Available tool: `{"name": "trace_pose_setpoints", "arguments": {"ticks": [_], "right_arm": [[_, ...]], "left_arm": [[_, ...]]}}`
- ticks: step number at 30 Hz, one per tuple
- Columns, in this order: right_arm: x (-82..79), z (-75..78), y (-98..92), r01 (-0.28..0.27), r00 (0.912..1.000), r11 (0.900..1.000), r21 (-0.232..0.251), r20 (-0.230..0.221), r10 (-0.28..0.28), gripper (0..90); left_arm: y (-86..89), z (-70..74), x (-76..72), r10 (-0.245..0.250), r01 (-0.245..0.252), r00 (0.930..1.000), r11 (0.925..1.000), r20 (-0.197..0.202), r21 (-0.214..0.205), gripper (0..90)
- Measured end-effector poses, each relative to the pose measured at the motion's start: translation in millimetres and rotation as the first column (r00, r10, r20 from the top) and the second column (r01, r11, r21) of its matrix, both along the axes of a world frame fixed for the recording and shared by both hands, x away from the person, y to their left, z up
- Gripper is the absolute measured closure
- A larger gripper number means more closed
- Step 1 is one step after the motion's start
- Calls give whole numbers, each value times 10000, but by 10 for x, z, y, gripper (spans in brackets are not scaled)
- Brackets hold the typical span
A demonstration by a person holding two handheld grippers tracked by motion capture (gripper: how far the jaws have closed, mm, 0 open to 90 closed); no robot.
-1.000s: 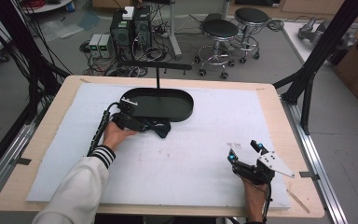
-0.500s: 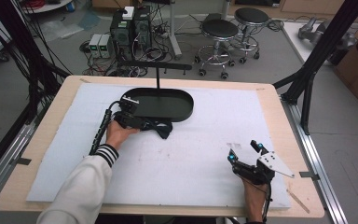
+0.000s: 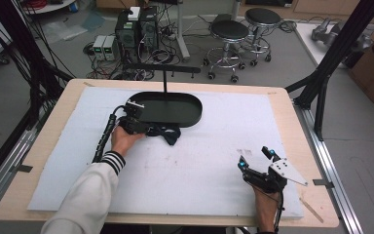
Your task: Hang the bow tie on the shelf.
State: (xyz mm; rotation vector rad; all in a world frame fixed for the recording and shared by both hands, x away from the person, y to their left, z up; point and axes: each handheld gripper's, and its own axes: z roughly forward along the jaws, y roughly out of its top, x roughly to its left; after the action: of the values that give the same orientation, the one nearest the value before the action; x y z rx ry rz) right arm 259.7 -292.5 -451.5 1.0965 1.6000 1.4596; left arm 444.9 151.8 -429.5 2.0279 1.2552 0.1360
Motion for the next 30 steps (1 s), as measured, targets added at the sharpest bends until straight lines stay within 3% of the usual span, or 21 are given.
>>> {"name": "trace_pose_setpoints", "arguments": {"ticks": [2,4,16,25,30], "right_arm": [[0,0,0,2,10000,10000,2,-2,-2,92],[-2,0,0,30,10000,10000,19,-23,-30,92],[-3,-1,0,27,10000,10000,14,-13,-27,92],[-5,-1,0,26,10000,10000,7,1,-26,92],[-8,-1,4,7,10000,10000,-8,-5,-7,92]], "left_arm": [[-7,0,-3,-18,17,10000,10000,76,82,776],[-6,2,-7,-40,38,9999,9998,120,188,853],[-33,30,-39,-222,215,9995,9994,240,268,884],[-37,170,-151,-1003,980,9898,9948,1017,274,886],[-25,220,-208,-1080,1068,9820,9942,1553,161,887]]}}
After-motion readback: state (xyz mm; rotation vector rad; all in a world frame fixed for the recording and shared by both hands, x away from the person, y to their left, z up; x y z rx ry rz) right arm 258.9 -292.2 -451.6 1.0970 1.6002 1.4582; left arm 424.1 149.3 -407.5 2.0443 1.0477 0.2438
